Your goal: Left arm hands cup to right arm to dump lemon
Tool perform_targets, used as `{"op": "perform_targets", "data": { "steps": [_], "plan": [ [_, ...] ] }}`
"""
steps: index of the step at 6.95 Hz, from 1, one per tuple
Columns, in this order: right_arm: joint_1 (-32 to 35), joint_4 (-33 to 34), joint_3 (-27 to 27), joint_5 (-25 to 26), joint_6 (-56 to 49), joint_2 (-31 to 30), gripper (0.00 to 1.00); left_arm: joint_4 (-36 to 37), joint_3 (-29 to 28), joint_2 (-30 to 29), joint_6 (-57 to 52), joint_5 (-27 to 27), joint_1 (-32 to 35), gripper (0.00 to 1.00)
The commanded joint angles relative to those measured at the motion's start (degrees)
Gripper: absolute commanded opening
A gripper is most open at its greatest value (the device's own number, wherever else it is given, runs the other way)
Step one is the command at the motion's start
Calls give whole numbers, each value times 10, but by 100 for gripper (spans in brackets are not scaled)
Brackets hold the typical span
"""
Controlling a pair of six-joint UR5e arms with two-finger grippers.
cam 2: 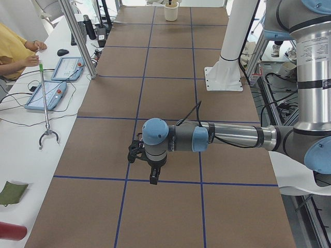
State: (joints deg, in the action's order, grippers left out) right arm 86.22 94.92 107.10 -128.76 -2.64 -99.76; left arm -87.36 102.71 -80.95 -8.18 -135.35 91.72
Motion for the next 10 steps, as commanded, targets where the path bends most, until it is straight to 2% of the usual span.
{"op": "perform_targets", "data": {
  "steps": [1, 5, 6, 7, 9, 10],
  "plan": [
    [-7, 0, 2, 0, 0, 0, 100, 0, 4, 0, -2, 8, 0, 100],
    [-9, -5, 28, 0, -1, 4, 100, -1, 27, -3, 4, 4, 0, 100],
    [-9, -18, 40, 0, 2, 37, 100, -8, 27, -25, 4, 6, 0, 100],
    [-8, -58, 37, 3, 5, 53, 100, -18, 25, -48, 2, 7, -1, 100],
    [-7, -117, 35, 4, 11, 54, 100, -85, 0, -91, 4, 2, -1, 100],
    [-7, -120, 35, 4, 11, 55, 100, -90, -8, -91, 2, 0, -1, 100]
  ]
}}
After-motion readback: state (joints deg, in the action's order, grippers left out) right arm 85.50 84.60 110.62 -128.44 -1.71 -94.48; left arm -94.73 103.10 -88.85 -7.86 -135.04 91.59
